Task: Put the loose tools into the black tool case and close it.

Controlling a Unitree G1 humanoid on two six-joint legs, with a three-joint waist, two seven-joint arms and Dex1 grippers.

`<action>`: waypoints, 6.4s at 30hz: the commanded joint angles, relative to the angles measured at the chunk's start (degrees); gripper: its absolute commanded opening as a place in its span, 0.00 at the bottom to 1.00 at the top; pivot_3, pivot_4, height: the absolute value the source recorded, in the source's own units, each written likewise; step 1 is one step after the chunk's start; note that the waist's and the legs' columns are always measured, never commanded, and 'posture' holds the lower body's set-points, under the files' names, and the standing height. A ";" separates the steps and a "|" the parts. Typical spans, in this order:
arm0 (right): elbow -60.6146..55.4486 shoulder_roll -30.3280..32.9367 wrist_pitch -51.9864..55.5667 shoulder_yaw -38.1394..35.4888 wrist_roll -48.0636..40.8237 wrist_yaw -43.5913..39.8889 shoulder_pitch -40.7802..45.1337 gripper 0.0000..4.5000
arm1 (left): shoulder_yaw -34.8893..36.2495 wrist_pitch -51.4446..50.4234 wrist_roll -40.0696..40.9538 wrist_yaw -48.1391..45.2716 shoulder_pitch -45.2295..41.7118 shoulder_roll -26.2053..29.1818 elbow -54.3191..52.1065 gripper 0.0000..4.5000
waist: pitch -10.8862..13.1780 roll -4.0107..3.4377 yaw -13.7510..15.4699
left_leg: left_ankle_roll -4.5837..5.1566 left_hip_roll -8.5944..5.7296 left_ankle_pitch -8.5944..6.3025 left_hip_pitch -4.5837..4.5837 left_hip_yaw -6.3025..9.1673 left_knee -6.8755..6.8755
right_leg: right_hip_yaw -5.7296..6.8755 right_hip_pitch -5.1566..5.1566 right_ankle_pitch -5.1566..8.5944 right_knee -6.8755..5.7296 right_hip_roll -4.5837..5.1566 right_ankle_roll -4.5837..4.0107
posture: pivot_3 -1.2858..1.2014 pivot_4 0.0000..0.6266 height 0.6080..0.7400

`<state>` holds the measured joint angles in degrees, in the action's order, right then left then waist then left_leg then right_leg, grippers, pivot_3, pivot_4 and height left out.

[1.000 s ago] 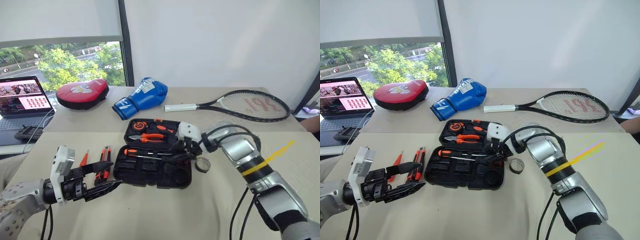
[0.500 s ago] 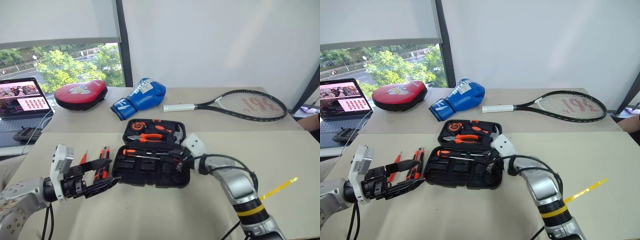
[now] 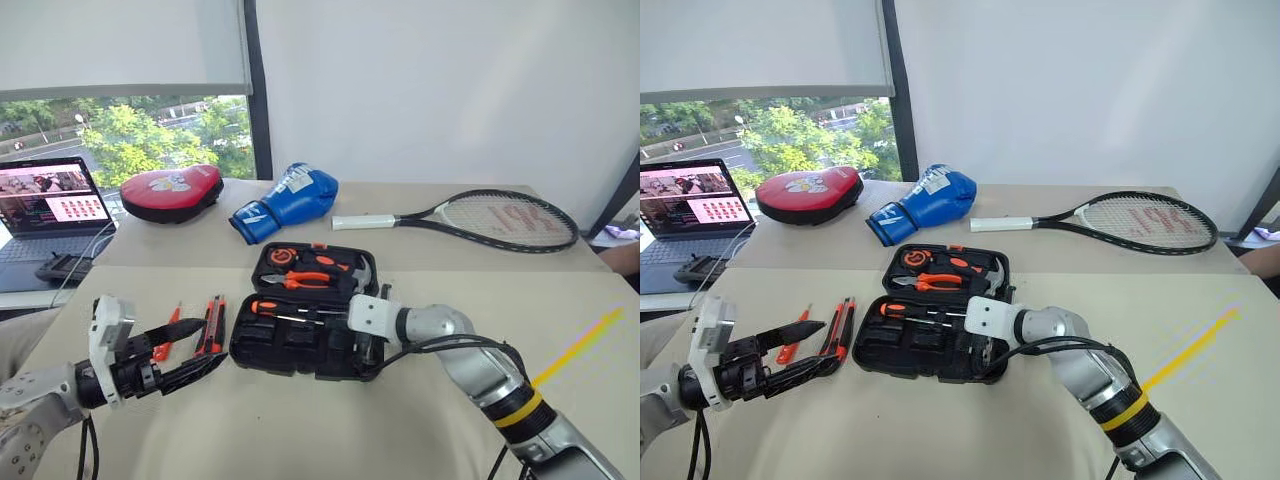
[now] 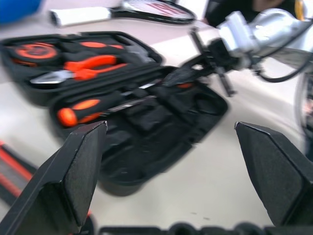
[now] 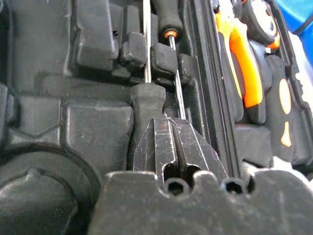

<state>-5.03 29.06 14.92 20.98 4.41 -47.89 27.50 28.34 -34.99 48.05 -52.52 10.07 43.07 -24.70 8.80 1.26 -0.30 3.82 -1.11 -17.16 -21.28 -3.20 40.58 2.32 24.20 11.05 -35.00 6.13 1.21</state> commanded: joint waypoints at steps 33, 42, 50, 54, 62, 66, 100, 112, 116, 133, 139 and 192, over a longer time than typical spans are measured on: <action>-33.20 15.15 23.25 -28.70 -48.74 -5.84 -9.66 1.00 | -0.05 -18.85 -10.73 27.34 -14.68 -3.48 7.36 0.10 | 0.33 -0.08 1.29 | -0.28 0.06 0.19 -0.93 0.14 -0.38 | -0.17 0.97 -0.06 -0.06 0.48 -0.01 | 0.52 0.24 1.00; -38.14 17.69 23.26 -36.17 -50.02 -3.62 -18.99 1.00 | -25.08 1.68 -19.52 -9.17 -31.00 10.45 13.82 0.10 | 0.37 -0.01 1.75 | -0.25 -0.02 0.23 -0.99 0.13 -0.36 | 0.00 0.96 -0.05 -0.01 0.39 -0.02 | 0.52 0.24 1.00; -46.53 19.48 25.28 -46.91 -54.15 1.42 -31.53 1.00 | -46.84 31.22 -39.20 -30.97 -55.35 3.44 45.79 0.10 | 0.42 0.04 2.11 | 0.35 -0.15 0.17 -1.07 -0.23 -0.18 | 0.12 0.91 -0.09 -0.01 -0.10 0.03 | 0.52 0.24 1.00; -49.81 19.45 25.29 -52.76 -55.92 3.09 -38.41 1.00 | -49.67 40.01 -43.78 -35.04 -61.21 -0.74 57.69 0.10 | 0.44 0.07 1.89 | 0.68 -0.08 -0.01 -1.24 -0.27 0.29 | 0.10 0.89 -0.12 -0.01 -0.20 0.18 | 0.52 0.24 1.00; -52.44 18.94 23.98 -57.69 -57.98 6.33 -45.27 1.00 | -49.89 42.26 -47.49 -37.08 -62.62 -3.29 64.43 0.10 | 0.45 0.09 1.35 | 1.35 -0.10 -0.41 -1.54 -0.26 1.11 | -0.01 0.81 -0.38 0.02 -0.10 0.75 | 0.52 0.24 1.00; -52.51 19.41 23.40 -57.46 -58.31 7.08 -45.77 1.00 | -49.71 43.66 -48.53 -36.92 -62.67 -3.57 65.20 0.10 | 0.45 0.09 1.13 | 1.41 -0.11 -0.44 -1.46 -0.26 1.16 | -0.05 0.74 -0.45 0.00 0.04 0.85 | 0.52 0.24 1.00; -50.48 21.04 21.20 -55.84 -56.92 6.54 -45.68 1.00 | -29.76 3.97 -30.38 -16.97 -48.49 -8.83 33.35 0.24 | 0.46 0.10 1.12 | 1.26 -0.11 -0.35 -1.52 -0.20 1.27 | -0.09 0.77 -0.48 -0.07 0.02 0.92 | 0.52 0.24 1.00; -50.86 21.21 21.15 -56.65 -57.67 6.87 -46.36 1.00 | -32.17 2.39 -36.54 6.80 -27.73 -14.88 13.25 0.00 | 0.45 0.08 1.87 | 1.01 -0.10 -0.22 -1.44 -0.14 1.24 | -0.16 0.76 -0.57 -0.07 0.31 0.81 | 0.52 0.24 1.00; -50.46 21.81 21.37 -56.95 -58.04 6.57 -46.01 1.00 | -34.58 2.73 -37.41 6.62 -25.69 -13.65 13.41 0.00 | 0.41 0.03 2.32 | 1.12 -0.08 -0.30 -1.14 -0.14 1.17 | -0.16 0.50 -0.57 -0.05 0.37 0.79 | 0.52 0.24 1.00; -49.54 22.90 21.11 -56.86 -58.20 5.82 -45.47 1.00 | -21.63 -7.13 -15.79 8.70 -30.08 -20.44 8.95 0.00 | 0.05 -0.58 2.57 | 1.22 0.02 -0.37 -0.90 -0.08 1.08 | -0.08 0.19 -0.49 0.04 0.37 0.71 | 0.52 0.24 1.00; -49.11 22.83 20.97 -56.27 -57.83 5.51 -44.69 1.00 | -26.03 -13.88 -19.74 15.32 -35.68 -18.04 12.12 0.00 | 0.06 -0.56 2.60 | 1.25 -0.11 -0.39 -0.87 -0.08 1.08 | -0.07 0.09 -0.49 0.07 0.14 0.72 | 0.52 0.24 1.00; -38.58 27.41 19.33 -49.68 -55.57 -4.59 -33.38 1.00 | -14.87 -39.74 -24.28 53.27 -19.25 -23.84 -6.49 0.78 | 0.38 0.12 2.74 | 0.53 -0.05 -0.05 -0.68 0.09 0.30 | -0.13 0.17 -0.35 0.22 0.44 0.56 | 0.52 0.24 1.00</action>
<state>-42.94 55.66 34.34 -26.09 -50.26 -52.24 -5.99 14.08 -73.76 24.46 0.70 -10.76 19.77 -31.89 9.18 1.38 2.43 4.36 -1.16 -17.21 -21.95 -3.11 40.86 2.17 24.37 10.70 -34.78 6.58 1.75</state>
